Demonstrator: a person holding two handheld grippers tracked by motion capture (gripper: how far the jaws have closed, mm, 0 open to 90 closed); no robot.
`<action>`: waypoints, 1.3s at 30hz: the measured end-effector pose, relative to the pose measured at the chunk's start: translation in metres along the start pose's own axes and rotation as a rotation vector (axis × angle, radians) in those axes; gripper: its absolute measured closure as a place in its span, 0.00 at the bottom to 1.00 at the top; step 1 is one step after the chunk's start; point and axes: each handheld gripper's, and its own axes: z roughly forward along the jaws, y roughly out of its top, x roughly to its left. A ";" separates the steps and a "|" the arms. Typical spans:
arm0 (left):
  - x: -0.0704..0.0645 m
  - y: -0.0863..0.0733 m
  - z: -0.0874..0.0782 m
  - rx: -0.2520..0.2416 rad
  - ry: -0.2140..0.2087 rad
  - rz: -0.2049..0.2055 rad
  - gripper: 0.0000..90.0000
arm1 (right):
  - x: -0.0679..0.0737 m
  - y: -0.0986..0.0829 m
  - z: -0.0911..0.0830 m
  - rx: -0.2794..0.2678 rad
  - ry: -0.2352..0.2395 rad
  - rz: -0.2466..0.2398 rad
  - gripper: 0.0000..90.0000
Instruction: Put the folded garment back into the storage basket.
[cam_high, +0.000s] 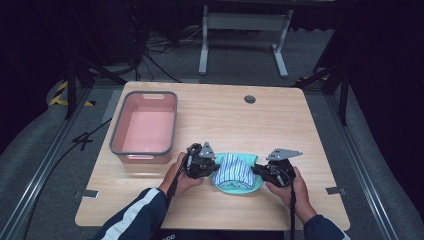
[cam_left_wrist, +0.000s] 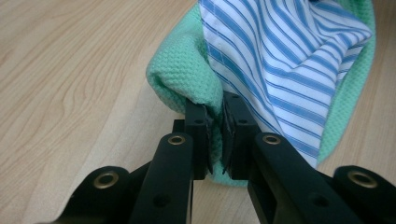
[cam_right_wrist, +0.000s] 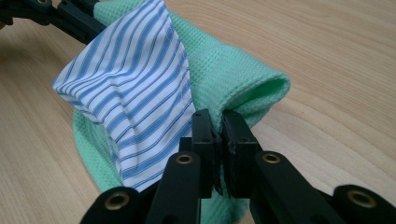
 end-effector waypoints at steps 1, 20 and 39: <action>0.000 0.001 -0.001 0.004 0.003 0.005 0.91 | 0.000 0.000 -0.001 -0.003 0.000 -0.002 0.94; 0.005 0.023 -0.018 0.011 0.039 0.049 0.92 | 0.000 0.021 -0.010 -0.045 -0.009 -0.019 0.94; 0.023 0.032 -0.062 -0.042 0.104 0.026 0.92 | 0.010 0.067 -0.015 -0.103 -0.001 -0.072 0.94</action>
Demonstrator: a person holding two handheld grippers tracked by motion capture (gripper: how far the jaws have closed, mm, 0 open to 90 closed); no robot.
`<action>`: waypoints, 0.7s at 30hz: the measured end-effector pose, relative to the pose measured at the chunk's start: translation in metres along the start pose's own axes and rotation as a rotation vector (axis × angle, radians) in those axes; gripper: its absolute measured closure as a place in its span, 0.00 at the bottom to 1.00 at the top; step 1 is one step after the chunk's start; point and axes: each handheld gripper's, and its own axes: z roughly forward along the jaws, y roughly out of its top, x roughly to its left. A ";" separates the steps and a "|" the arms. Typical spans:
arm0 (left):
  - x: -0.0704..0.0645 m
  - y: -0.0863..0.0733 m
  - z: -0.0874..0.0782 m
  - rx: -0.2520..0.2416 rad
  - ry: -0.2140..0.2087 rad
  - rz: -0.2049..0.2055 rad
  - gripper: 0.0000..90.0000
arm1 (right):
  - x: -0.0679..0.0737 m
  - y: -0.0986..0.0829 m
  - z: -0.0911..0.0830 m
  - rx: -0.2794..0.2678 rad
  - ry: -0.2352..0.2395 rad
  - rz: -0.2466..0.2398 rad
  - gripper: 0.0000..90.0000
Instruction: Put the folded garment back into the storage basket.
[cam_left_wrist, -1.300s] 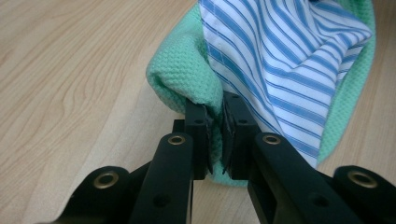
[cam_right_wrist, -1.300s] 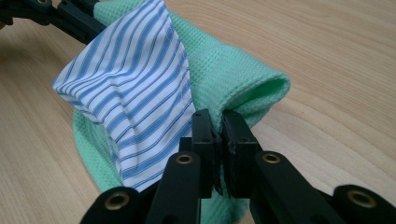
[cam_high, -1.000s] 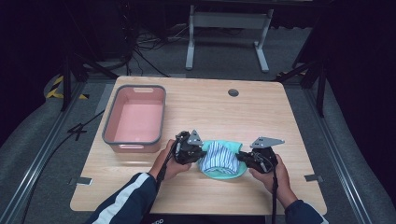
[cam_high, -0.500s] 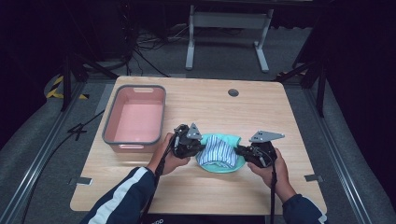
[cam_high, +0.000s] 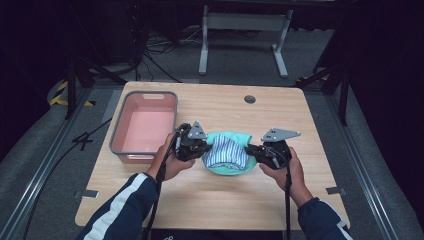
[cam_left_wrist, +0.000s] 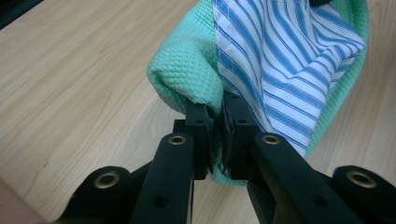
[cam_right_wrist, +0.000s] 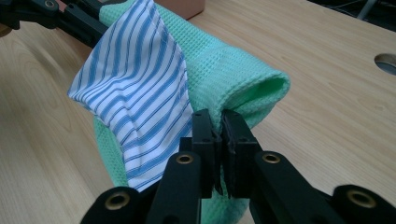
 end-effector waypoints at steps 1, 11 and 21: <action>0.001 -0.001 -0.003 -0.001 0.006 -0.006 0.92 | 0.000 0.003 0.001 0.000 0.003 -0.005 0.94; 0.019 -0.010 -0.039 -0.013 0.092 -0.052 0.92 | 0.011 0.036 0.020 -0.028 0.064 -0.059 0.94; 0.038 -0.028 -0.078 -0.011 0.177 -0.107 0.92 | 0.032 0.075 0.047 -0.050 0.128 -0.110 0.94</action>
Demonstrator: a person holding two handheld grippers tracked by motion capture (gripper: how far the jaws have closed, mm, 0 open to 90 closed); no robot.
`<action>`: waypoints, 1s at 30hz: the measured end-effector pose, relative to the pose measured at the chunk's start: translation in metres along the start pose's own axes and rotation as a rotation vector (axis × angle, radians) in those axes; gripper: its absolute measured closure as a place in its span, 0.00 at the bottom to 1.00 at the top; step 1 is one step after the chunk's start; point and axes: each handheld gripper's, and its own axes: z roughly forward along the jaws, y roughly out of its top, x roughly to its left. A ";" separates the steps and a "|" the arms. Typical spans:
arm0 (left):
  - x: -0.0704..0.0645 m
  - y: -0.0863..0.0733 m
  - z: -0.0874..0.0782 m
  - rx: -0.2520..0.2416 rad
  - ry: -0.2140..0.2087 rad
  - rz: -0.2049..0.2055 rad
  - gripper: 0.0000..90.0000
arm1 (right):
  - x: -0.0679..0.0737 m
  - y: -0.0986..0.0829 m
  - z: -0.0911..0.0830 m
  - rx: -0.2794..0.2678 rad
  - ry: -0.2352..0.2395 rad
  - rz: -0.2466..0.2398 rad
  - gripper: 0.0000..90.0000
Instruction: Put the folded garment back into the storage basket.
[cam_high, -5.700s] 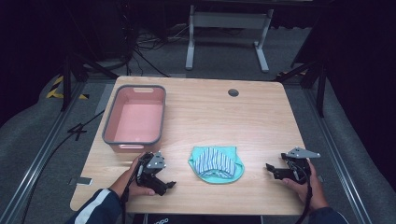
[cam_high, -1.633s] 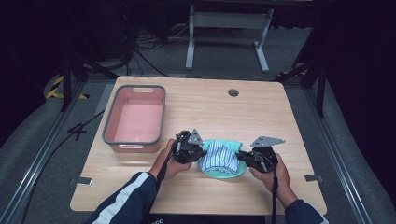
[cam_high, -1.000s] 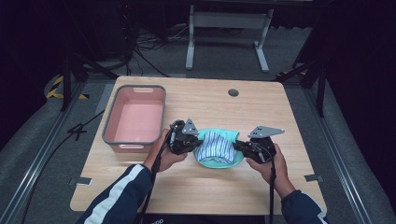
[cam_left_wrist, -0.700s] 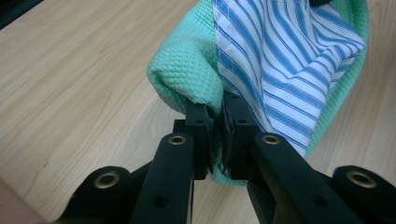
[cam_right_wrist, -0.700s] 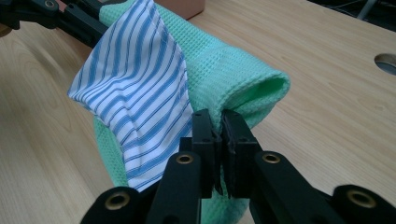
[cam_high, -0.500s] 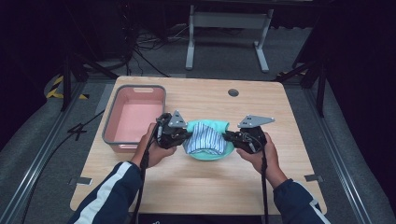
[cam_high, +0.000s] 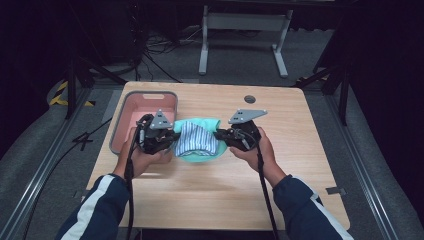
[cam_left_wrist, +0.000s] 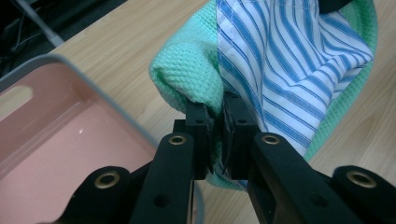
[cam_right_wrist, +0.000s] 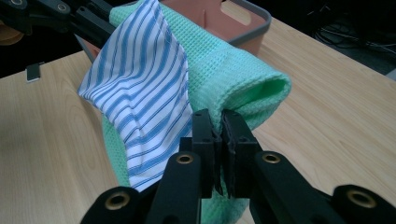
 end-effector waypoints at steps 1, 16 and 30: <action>0.003 -0.001 -0.003 0.004 0.010 0.006 0.92 | 0.003 0.005 0.004 0.000 0.007 -0.003 0.94; 0.041 -0.023 -0.041 0.003 0.105 -0.061 0.92 | 0.032 0.052 0.045 -0.015 0.059 -0.065 0.94; 0.068 -0.030 -0.054 0.023 0.173 -0.097 0.92 | 0.046 0.072 0.085 -0.008 0.090 -0.078 0.94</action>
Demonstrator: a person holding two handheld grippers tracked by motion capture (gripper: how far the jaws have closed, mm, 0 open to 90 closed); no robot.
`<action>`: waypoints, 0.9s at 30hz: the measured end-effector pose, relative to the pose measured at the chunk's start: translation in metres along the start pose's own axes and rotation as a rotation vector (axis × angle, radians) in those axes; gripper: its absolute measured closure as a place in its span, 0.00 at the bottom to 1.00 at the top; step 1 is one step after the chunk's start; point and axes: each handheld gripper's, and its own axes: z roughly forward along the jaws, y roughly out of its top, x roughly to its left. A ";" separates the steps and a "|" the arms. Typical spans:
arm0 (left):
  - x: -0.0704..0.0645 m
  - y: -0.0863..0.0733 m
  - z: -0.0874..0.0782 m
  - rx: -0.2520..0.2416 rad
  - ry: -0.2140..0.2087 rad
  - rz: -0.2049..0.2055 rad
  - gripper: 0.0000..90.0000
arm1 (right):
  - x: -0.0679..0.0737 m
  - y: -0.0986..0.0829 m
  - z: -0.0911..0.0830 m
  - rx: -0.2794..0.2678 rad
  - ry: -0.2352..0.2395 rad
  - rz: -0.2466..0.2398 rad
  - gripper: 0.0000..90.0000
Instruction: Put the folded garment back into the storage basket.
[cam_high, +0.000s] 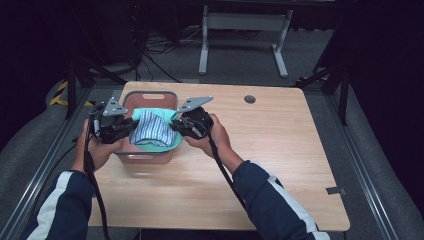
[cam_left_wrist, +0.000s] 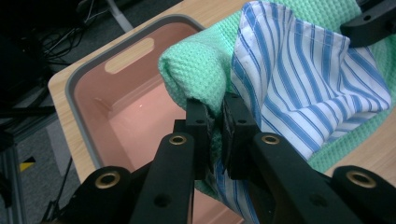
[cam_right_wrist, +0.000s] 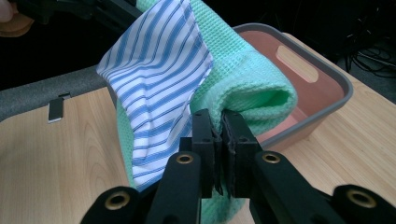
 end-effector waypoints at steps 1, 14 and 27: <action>0.002 -0.001 0.000 0.008 0.003 -0.001 0.92 | 0.000 0.000 0.002 0.001 0.001 0.001 0.94; 0.022 -0.005 0.010 0.034 0.040 -0.017 0.92 | -0.003 0.011 0.029 0.011 0.005 -0.015 0.94; 0.033 -0.013 0.022 0.058 0.062 -0.039 0.92 | -0.002 0.016 0.054 0.056 -0.008 -0.025 0.94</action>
